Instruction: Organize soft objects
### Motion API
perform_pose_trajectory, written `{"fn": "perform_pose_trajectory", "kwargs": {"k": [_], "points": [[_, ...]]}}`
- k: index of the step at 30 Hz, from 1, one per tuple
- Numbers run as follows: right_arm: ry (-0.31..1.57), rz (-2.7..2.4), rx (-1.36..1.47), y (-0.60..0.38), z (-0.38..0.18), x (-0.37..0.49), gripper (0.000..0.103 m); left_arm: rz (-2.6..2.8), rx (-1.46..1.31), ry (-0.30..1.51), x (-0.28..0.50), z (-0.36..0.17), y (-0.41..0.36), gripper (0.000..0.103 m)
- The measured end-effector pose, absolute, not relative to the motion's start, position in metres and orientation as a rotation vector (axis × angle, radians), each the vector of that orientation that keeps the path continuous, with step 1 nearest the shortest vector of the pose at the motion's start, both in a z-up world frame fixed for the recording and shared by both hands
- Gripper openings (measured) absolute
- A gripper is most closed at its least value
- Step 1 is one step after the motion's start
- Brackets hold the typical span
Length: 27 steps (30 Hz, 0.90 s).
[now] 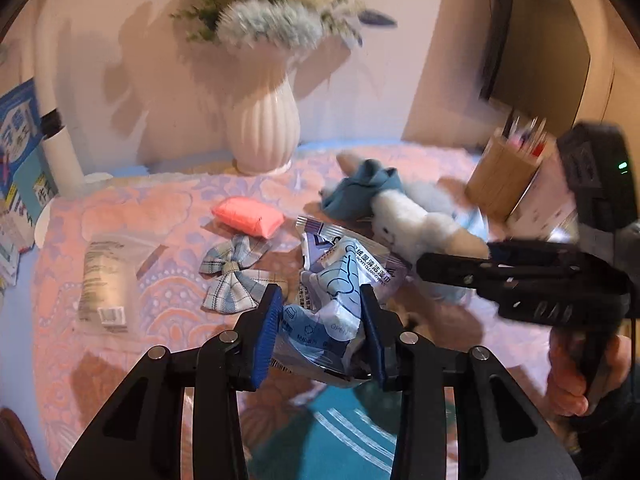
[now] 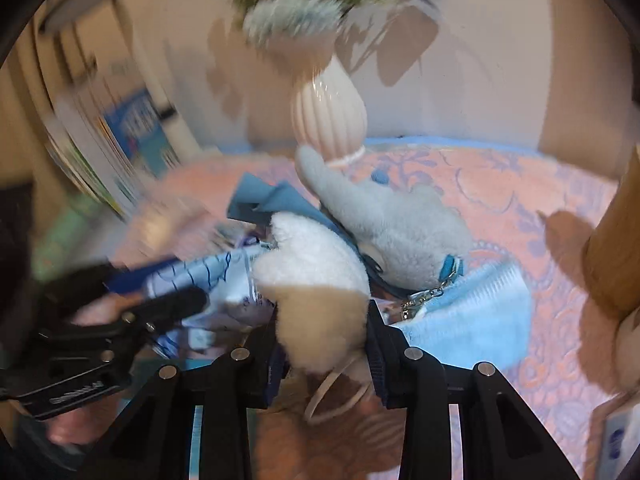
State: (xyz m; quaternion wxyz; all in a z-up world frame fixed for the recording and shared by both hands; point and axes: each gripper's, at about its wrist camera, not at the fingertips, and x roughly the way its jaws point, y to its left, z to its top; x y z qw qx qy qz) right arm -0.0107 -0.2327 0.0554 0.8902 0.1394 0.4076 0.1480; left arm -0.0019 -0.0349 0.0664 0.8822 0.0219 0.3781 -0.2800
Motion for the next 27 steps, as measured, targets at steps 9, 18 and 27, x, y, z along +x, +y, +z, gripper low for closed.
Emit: {"fn": "perform_pose_trajectory", "kwargs": {"k": [9, 18, 27], "points": [[0.726, 0.580, 0.729, -0.280, 0.083, -0.046, 0.035, -0.615, -0.085, 0.738, -0.035, 0.097, 0.002, 0.035], [0.730, 0.329, 0.588, -0.302, 0.098, -0.086, 0.043, -0.626, -0.046, 0.787, -0.056, 0.083, -0.015, 0.035], [0.726, 0.411, 0.538, -0.298, 0.096, -0.089, 0.043, -0.636, -0.030, 0.769, -0.067, 0.091, -0.021, 0.035]]}}
